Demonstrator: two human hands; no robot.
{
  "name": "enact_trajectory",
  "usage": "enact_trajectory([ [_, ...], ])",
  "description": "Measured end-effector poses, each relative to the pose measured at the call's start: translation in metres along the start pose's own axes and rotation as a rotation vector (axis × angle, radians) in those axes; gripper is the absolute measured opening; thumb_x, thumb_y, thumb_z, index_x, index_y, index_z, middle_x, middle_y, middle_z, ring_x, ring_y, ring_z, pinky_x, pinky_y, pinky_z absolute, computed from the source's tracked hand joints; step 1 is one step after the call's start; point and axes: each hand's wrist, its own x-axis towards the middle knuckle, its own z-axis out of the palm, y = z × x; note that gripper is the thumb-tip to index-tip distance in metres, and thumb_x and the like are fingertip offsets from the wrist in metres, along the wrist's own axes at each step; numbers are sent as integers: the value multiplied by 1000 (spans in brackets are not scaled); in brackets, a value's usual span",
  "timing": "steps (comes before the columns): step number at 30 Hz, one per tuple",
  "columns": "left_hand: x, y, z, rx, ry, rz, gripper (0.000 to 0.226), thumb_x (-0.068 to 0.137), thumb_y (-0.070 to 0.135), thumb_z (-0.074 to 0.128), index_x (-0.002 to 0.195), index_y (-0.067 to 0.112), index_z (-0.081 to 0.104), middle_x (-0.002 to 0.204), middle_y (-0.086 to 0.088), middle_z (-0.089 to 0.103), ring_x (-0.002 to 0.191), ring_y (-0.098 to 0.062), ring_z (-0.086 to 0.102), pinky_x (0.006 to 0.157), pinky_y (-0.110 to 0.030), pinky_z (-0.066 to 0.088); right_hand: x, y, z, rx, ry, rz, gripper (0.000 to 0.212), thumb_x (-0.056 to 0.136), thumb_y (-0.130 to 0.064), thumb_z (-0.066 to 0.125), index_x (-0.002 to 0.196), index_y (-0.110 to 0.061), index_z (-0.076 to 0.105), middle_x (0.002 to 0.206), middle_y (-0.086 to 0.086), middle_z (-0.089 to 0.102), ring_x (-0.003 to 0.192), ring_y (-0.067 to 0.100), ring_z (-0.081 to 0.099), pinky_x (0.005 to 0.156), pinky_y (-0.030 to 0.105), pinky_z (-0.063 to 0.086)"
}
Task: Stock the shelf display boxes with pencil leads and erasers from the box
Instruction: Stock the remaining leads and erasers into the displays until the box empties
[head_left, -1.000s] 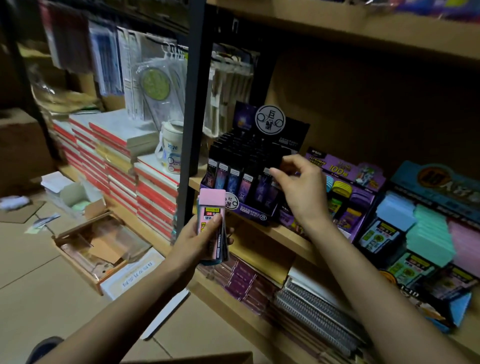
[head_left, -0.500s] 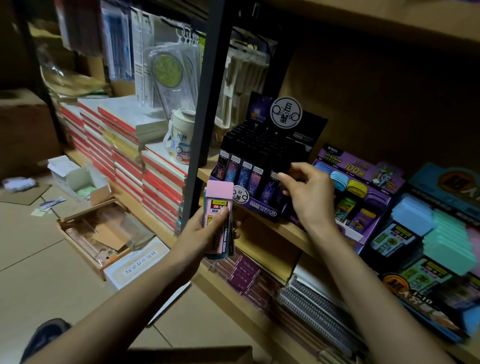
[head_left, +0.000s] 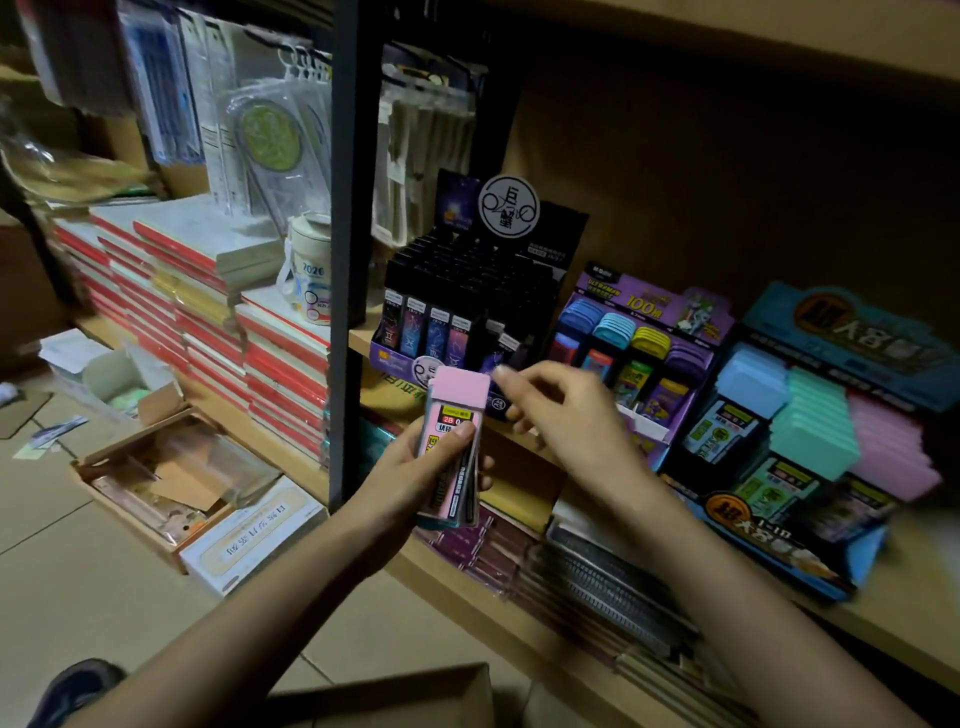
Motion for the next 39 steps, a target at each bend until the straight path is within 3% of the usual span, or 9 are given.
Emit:
enact_trajectory([
  [3, -1, -5, 22, -18, -38, -21, 32, 83, 29, 60, 107, 7, 59, 82, -13, 68, 69, -21, 68, 58, -29, 56, -19, 5, -4, 213, -86, 174, 25, 84, -34, 67, 91, -11, 59, 67, 0, 59, 55, 8, 57, 47, 20, 43],
  [7, -3, -14, 52, -26, -96, -33, 27, 81, 26, 60, 102, 9, 61, 77, -10, 68, 64, -20, 66, 57, -27, 55, -36, 17, -27, 397, -43, 282, 18, 83, -14, 69, 90, -7, 53, 59, -2, 58, 49, 11, 56, 48, 22, 42],
  [10, -4, -20, 72, -23, -138, -74, 29, 84, 21, 62, 110, 11, 60, 83, -9, 70, 64, -19, 66, 54, -26, 55, -47, 27, -46, 485, -43, 324, 11, 83, -2, 66, 88, -6, 56, 61, 2, 61, 48, 11, 57, 46, 19, 45],
  [17, 3, -25, 127, -48, -181, -169, 48, 78, 49, 49, 106, 14, 65, 82, -6, 74, 66, -16, 69, 54, -25, 55, -69, 45, -91, 438, 183, 253, 13, 85, 0, 62, 96, -6, 65, 77, 9, 64, 61, 8, 59, 50, 16, 46],
  [22, 6, -32, 151, -72, -128, -208, 30, 95, 37, 46, 103, 14, 64, 89, -8, 75, 69, -17, 71, 52, -26, 54, -84, 53, -132, 506, 373, 159, 16, 87, 0, 59, 88, -15, 63, 77, 1, 67, 60, 1, 61, 48, 15, 45],
  [30, 10, -33, 158, -33, -152, -120, 30, 98, 33, 39, 110, 9, 55, 77, -9, 74, 63, -17, 71, 49, -25, 54, -115, 64, -215, 231, 624, -111, 29, 86, 1, 60, 93, -27, 61, 85, -5, 67, 68, 3, 65, 58, 15, 51],
  [35, 9, -38, 158, -17, -153, -105, 30, 98, 32, 40, 109, 7, 54, 77, -10, 74, 62, -17, 70, 49, -25, 54, -120, 85, -221, 54, 647, -94, 34, 84, 1, 64, 92, -32, 60, 85, -10, 64, 68, -3, 60, 65, 10, 48],
  [39, 7, -40, 160, -1, -154, -83, 26, 96, 32, 42, 101, 11, 58, 77, -11, 74, 62, -19, 70, 52, -26, 56, -117, 97, -214, -28, 541, -44, 24, 82, 1, 66, 98, -16, 62, 86, -9, 63, 68, -5, 56, 67, 8, 46],
])
